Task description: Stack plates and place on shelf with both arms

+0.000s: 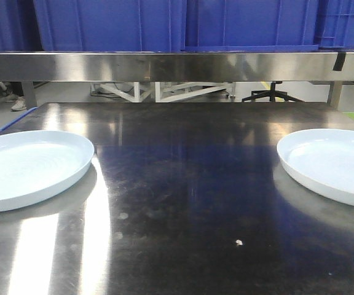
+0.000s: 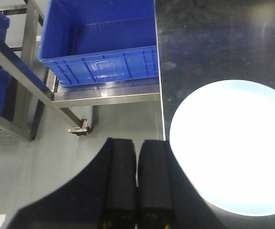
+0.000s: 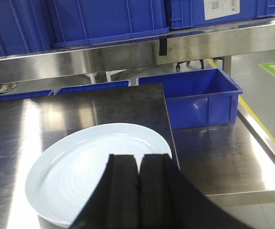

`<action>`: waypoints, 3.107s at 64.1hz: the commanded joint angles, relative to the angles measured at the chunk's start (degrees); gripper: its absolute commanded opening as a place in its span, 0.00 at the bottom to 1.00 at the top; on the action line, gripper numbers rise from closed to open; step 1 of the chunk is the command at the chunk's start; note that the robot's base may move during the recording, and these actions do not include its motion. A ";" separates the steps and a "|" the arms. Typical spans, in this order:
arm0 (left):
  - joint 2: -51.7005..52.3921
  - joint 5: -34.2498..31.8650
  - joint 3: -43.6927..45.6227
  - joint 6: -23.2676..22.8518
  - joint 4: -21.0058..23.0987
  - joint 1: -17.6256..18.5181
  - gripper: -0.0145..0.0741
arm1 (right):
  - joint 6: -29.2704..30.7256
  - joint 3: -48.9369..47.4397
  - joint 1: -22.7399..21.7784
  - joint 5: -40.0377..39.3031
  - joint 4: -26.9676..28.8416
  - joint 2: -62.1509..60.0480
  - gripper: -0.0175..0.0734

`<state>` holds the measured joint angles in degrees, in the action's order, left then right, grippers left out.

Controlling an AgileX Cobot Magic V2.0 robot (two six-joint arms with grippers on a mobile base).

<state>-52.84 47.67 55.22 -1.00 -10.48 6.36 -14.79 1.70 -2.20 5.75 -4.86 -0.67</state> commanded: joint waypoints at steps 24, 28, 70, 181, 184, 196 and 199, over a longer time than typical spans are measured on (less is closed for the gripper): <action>0.13 -7.56 1.98 -0.04 -0.21 0.47 0.26 | 0.15 -0.02 -0.12 -5.01 -0.77 -1.02 0.25; 0.13 -7.96 1.98 -0.04 -0.05 0.47 0.26 | 0.15 -0.02 -0.12 -5.01 -0.77 -1.02 0.25; 0.13 -8.09 1.98 -0.04 1.80 0.47 0.26 | -5.25 -18.15 0.47 5.14 -0.95 8.70 0.25; -21.50 -10.86 1.98 -5.09 7.19 0.47 0.78 | -0.50 -41.16 0.41 11.50 -1.71 60.00 0.80; -22.69 -11.13 1.98 -5.09 7.19 0.47 0.78 | -0.50 -41.16 0.41 11.50 -1.71 60.00 0.80; -26.01 -12.91 1.98 -5.18 7.29 0.47 0.78 | -0.50 -41.16 0.41 11.56 -1.71 60.00 0.80; -26.87 -13.21 1.98 -5.18 7.29 0.47 0.78 | -0.50 -41.16 0.41 11.56 -1.71 60.00 0.80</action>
<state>-80.03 37.93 55.25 -5.43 -3.49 6.36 -15.86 -37.35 -1.83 20.79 -5.67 60.02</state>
